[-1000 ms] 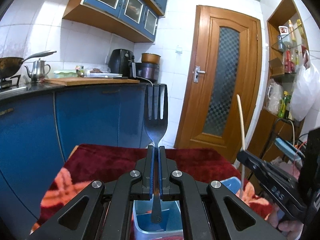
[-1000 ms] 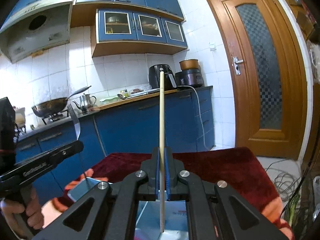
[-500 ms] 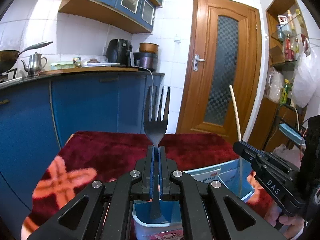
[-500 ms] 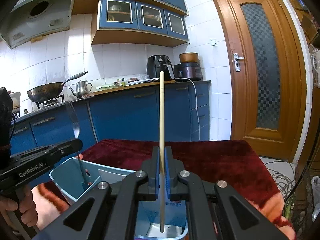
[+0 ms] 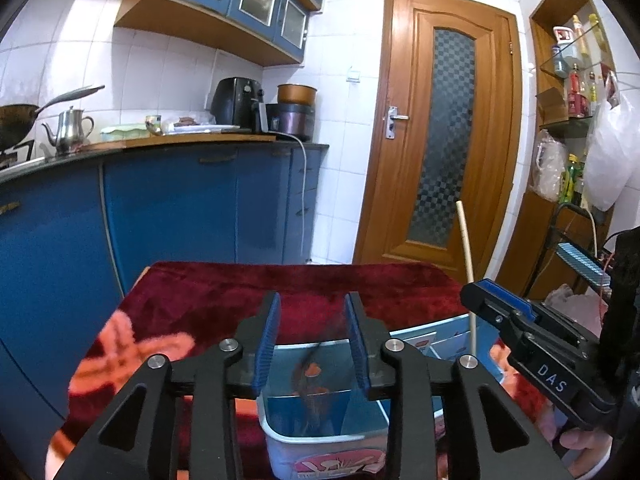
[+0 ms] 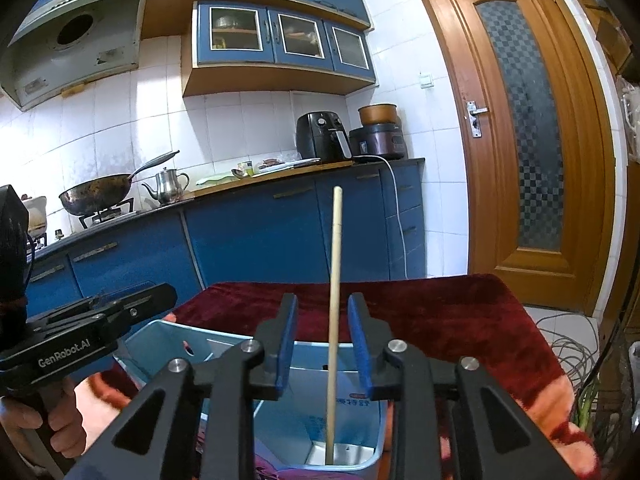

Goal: Organize utensils
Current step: 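Open the left tool to drop the fork while the right tool releases the chopstick into the caddy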

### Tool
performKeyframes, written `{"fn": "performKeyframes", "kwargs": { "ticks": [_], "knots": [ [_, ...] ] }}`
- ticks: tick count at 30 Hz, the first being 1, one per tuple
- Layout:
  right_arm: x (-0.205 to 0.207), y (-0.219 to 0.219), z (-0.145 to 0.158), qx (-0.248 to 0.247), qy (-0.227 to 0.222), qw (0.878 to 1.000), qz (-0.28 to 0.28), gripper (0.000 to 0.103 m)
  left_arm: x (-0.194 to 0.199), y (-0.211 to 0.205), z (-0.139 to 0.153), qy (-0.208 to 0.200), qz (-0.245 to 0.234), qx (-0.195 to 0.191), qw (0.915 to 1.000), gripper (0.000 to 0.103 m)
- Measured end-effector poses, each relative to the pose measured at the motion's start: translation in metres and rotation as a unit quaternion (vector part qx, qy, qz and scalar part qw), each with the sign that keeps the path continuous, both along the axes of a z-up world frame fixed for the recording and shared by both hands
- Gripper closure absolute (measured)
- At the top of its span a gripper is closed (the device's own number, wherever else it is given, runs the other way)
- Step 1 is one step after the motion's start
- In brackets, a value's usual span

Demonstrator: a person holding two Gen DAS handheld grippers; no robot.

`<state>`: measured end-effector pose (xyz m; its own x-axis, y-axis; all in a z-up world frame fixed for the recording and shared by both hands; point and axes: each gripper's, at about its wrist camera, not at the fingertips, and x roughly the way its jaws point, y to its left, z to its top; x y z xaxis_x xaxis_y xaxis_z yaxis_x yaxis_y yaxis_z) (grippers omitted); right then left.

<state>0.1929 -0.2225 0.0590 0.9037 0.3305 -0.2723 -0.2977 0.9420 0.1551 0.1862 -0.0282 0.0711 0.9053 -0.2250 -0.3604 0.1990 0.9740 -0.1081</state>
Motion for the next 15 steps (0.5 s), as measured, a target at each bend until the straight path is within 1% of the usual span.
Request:
{"fn": "performKeyframes", "kwargs": {
  "ticks": [3,7,10,12,15],
  "knots": [
    [-0.004,0.000,0.004,0.002,-0.004,1.000,-0.001,0.073,-0.006,-0.001,0.004,0.000,-0.004,0.002,1.0000,0.068],
    [-0.003,-0.001,0.013,-0.007,-0.007,1.000,-0.011,0.067,-0.013,0.002,0.010,0.009,-0.011,-0.002,0.9999,0.068],
    [0.007,0.001,0.021,-0.021,0.006,1.000,-0.009,0.062,-0.017,0.006,0.012,0.019,-0.010,-0.005,0.9998,0.068],
    [0.015,0.004,0.022,-0.033,0.016,0.999,-0.011,0.062,-0.019,0.008,0.013,0.025,-0.008,-0.006,0.9996,0.068],
    [0.027,0.005,0.024,-0.036,0.033,0.999,-0.009,0.062,-0.022,0.011,0.013,0.028,-0.003,-0.004,0.9996,0.068]
  ]
}}
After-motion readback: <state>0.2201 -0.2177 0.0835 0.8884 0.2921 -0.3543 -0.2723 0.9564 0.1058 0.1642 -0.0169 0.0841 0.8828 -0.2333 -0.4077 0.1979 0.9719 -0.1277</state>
